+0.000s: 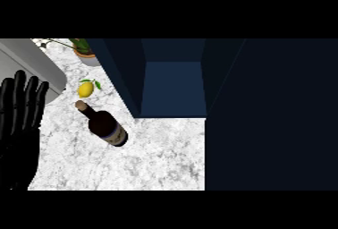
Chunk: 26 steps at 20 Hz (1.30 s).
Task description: Pick up the wine, place it into the cabinet and close the cabinet
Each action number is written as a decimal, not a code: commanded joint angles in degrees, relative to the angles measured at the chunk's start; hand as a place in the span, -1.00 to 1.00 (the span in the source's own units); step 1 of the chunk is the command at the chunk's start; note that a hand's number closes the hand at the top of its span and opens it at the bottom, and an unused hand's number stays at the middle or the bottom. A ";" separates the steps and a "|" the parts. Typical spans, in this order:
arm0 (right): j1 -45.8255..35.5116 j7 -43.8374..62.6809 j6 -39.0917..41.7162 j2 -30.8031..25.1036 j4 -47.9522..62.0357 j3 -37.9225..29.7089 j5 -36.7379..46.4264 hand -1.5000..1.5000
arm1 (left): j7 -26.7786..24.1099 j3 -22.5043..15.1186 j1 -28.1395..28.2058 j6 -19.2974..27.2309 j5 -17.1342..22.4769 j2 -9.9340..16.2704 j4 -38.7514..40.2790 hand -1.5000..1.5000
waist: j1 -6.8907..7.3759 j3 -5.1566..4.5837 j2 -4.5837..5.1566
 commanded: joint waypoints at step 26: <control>10.84 30.74 -1.90 1.68 -31.53 22.77 2.20 -1.00 | 38.06 6.01 -15.44 0.41 28.74 7.71 -12.22 -1.00 | 0.55 0.61 0.70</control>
